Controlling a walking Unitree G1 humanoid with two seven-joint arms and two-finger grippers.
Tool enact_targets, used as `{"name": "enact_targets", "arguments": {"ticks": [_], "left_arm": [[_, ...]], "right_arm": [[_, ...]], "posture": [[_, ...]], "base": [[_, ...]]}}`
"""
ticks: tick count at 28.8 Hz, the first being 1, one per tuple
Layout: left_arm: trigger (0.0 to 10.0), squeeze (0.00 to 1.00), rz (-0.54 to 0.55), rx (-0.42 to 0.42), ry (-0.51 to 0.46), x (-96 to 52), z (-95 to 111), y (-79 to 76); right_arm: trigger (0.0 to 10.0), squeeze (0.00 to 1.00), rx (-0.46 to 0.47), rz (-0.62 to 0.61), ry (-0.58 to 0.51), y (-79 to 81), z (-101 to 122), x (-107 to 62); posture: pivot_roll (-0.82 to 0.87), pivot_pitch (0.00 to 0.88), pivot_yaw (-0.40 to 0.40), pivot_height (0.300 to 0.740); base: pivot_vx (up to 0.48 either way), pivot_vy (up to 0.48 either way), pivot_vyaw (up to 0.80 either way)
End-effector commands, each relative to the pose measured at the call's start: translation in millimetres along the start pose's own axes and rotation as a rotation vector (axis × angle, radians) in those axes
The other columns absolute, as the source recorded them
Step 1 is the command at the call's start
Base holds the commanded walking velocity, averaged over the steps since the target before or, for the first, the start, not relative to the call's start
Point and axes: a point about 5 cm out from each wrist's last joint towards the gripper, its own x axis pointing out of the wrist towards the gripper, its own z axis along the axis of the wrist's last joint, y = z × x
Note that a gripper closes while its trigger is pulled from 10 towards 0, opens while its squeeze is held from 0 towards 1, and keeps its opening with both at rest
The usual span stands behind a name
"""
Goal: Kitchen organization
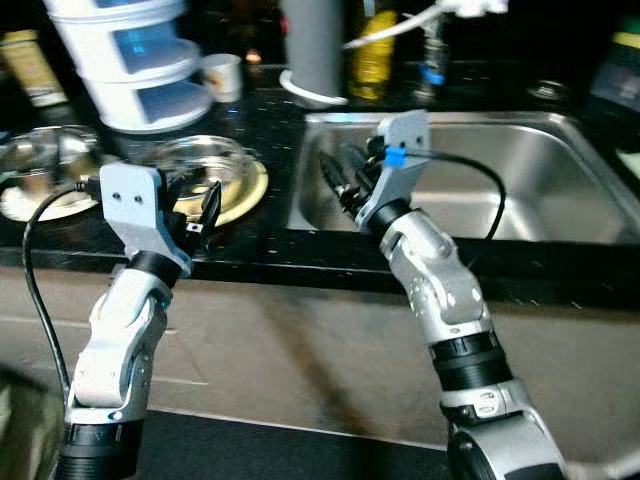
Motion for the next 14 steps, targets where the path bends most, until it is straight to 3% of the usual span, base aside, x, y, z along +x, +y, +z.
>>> {"name": "enact_targets", "arguments": {"ticks": [1,5,6,10,14], "left_arm": [[10.0,0.00,-0.029,0.044,0.020,-1.2,-4.9,-1.0],[10.0,0.00,-0.060,0.126,0.028,1.5,-8.0,-4.7],[10.0,0.00,-0.049,0.219,0.034,3.8,-12.3,-0.7],[10.0,0.00,-0.041,0.261,0.033,5.0,-14.0,2.1],[10.0,0.00,0.034,0.323,-0.003,11.0,-14.5,20.1]], "right_arm": [[10.0,0.00,0.022,0.006,-0.039,-0.6,5.2,-1.6],[10.0,0.00,0.053,0.015,-0.062,-5.1,9.3,-2.8],[10.0,0.00,0.064,0.028,-0.064,-6.9,10.4,-5.1],[10.0,0.00,0.065,0.036,-0.061,-6.6,10.1,-6.0],[10.0,0.00,0.056,0.064,-0.043,-1.3,8.1,-8.8]], "posture": [[0.04,0.000,0.010,0.740],[0.04,0.000,0.010,0.740],[0.03,0.000,0.008,0.740],[0.03,0.000,0.006,0.740],[0.01,0.000,0.002,0.740]], "base": [[0.000,0.000,0.00],[0.000,0.000,0.00],[0.000,0.000,0.00],[0.000,0.000,0.00],[0.000,0.000,0.00]]}}
